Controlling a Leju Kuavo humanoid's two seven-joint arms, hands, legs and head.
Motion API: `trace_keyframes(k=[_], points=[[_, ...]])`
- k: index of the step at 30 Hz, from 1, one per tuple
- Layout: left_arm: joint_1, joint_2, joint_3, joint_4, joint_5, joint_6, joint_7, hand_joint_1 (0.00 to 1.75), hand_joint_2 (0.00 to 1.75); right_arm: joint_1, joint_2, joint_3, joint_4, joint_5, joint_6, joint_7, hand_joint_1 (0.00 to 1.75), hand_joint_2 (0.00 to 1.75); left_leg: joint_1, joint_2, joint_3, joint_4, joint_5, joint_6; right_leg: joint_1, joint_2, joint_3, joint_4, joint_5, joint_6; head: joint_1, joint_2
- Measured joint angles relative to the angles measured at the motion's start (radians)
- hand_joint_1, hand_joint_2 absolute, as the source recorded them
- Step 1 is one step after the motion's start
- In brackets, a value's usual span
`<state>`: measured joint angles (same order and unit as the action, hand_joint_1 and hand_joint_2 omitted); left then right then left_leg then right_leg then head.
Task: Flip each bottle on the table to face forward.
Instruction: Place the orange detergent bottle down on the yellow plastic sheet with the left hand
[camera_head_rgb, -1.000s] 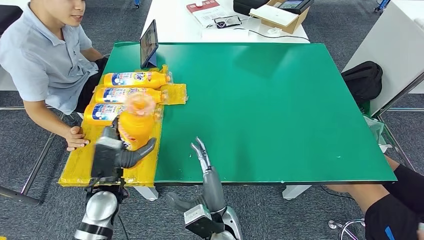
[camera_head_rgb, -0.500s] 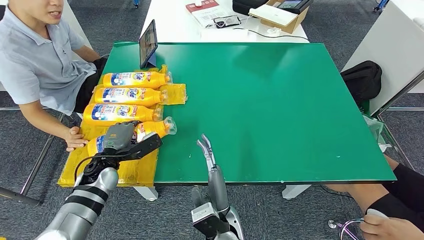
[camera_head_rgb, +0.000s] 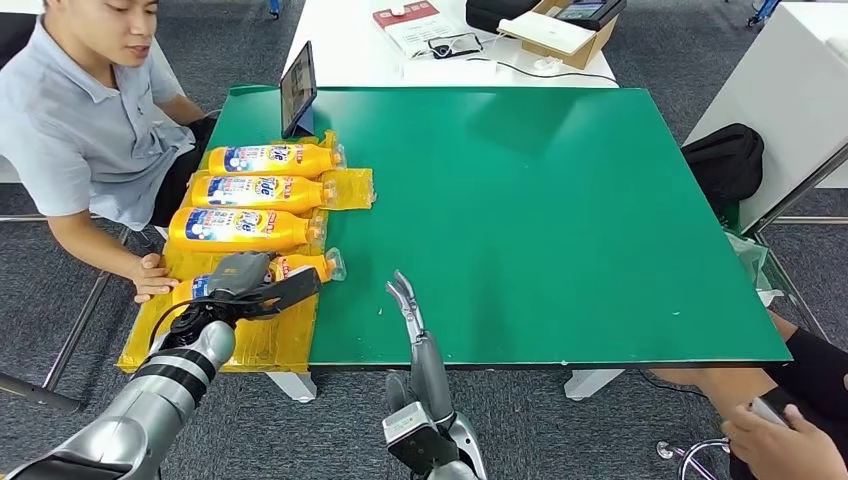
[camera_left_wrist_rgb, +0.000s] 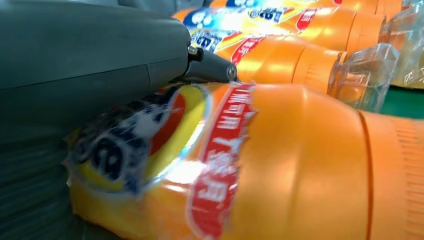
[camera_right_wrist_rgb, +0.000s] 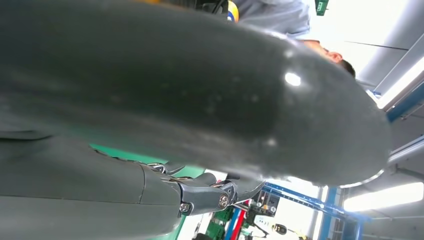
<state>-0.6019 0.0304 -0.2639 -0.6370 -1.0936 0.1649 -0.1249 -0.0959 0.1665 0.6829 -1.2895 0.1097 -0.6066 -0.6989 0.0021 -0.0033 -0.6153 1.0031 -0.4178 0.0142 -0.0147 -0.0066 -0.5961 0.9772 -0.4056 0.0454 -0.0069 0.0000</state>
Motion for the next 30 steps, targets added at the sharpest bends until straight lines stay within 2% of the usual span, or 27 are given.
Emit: trace_keyframes(k=[7,12,14,20,26,30], points=[[0.007,0.002,0.09,0.009,0.255,-0.198,-0.223,0.0,1.75,0.0,0.002,-0.002,0.001,0.0,0.032,0.0,0.0,0.0,0.0,-0.002,0.002,0.0,0.001,0.0,0.0,-0.002,0.004,0.0,-0.001,0.0,0.0,0.0],[0.038,0.001,0.147,-0.053,0.426,-0.349,-0.277,0.0,1.75,0.0,0.003,-0.002,0.002,-0.001,0.045,0.0,0.0,0.0,0.0,-0.003,0.003,0.0,0.001,0.0,-0.001,-0.003,0.004,0.0,-0.001,0.0,0.0,0.0],[0.059,-0.006,0.167,-0.087,0.488,-0.38,-0.289,0.0,1.75,0.0,0.003,-0.002,0.003,-0.002,0.048,0.0,0.0,0.0,0.0,-0.002,0.003,0.0,0.001,0.0,-0.001,-0.003,0.003,0.0,0.0,0.0,0.0,0.0],[0.144,-0.071,0.225,-0.269,0.652,-0.312,-0.308,0.0,1.75,-0.003,0.003,-0.002,0.01,-0.005,0.041,0.0,0.0,0.0,0.0,-0.001,0.0,0.001,0.001,0.0,-0.001,-0.002,0.001,0.0,0.0,0.0,0.0,0.0],[0.178,-0.116,0.256,-0.384,0.687,-0.291,-0.312,0.0,1.75,-0.004,0.003,-0.002,0.013,-0.006,0.037,0.0,0.0,0.0,0.0,0.0,-0.001,0.0,0.0,0.0,0.0,-0.002,-0.002,0.0,0.0,0.0,0.0,0.0],[0.217,-0.162,0.274,-0.499,0.791,-0.187,-0.34,0.0,1.75,-0.004,0.003,-0.002,0.019,-0.001,0.008,0.0,0.0,0.0,0.0,0.0,-0.003,0.0,0.0,0.0,0.0,-0.002,-0.003,0.0,0.0,0.0,0.0,0.0]])
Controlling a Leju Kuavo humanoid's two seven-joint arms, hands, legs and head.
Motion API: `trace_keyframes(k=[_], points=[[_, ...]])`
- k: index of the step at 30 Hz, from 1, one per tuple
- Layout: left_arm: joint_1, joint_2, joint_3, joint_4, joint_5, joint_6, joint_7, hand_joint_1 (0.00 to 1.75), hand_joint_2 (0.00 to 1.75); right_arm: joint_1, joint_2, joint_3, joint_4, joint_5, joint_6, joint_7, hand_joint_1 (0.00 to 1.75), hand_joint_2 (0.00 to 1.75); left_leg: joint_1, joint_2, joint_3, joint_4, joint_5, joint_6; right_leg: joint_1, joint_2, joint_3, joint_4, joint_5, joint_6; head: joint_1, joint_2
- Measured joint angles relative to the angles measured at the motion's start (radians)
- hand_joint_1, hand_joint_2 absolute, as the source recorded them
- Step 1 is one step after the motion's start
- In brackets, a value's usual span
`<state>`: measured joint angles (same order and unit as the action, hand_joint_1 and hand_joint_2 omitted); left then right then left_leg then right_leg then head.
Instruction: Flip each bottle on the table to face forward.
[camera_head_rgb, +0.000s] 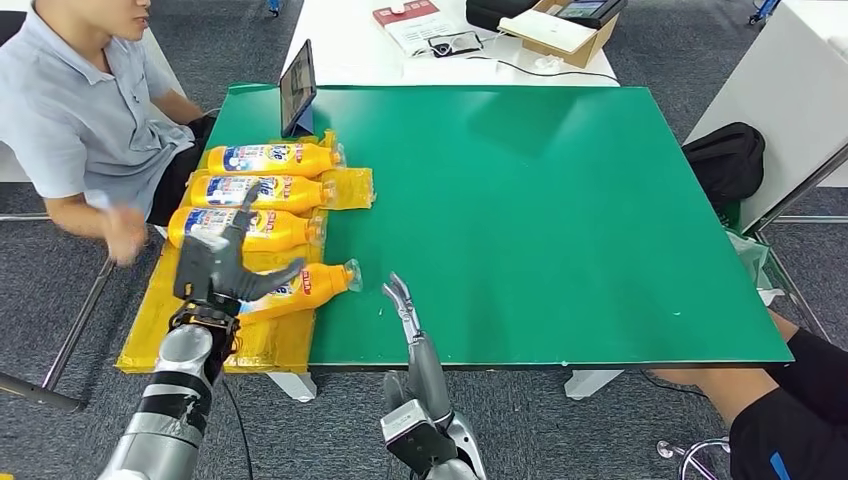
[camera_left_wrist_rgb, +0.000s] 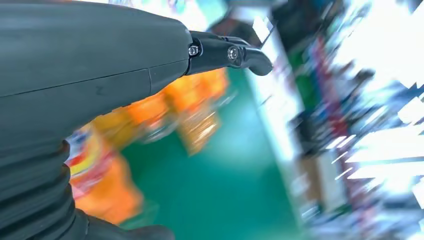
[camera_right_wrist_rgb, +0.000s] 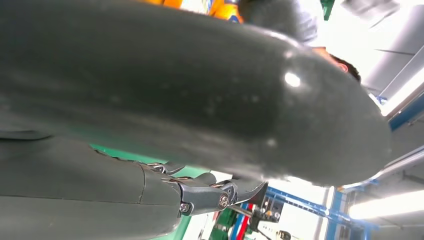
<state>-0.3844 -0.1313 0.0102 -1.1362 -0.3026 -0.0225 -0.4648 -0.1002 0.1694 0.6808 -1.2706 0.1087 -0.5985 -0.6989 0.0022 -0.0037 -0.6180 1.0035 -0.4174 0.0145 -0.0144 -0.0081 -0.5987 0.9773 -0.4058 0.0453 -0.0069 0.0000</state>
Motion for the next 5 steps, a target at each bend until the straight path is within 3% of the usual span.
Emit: trace_keyframes(k=[1,5], points=[[0.01,-0.015,0.001,-0.037,0.029,0.035,-0.002,0.0,1.75,0.0,0.0,0.0,0.002,0.002,-0.01,0.0,0.0,0.0,0.0,0.0,0.0,0.0,0.0,0.0,0.0,0.0,0.0,0.0,0.0,0.0,0.0,0.0],[0.051,-0.068,-0.002,-0.171,0.152,0.152,0.018,0.0,1.75,-0.001,0.0,0.002,0.006,0.006,-0.054,0.0,0.0,1.75,0.0,0.0,-0.001,0.0,0.0,0.0,-0.001,0.0,0.0,0.0,0.0,0.0,0.0,0.0]])
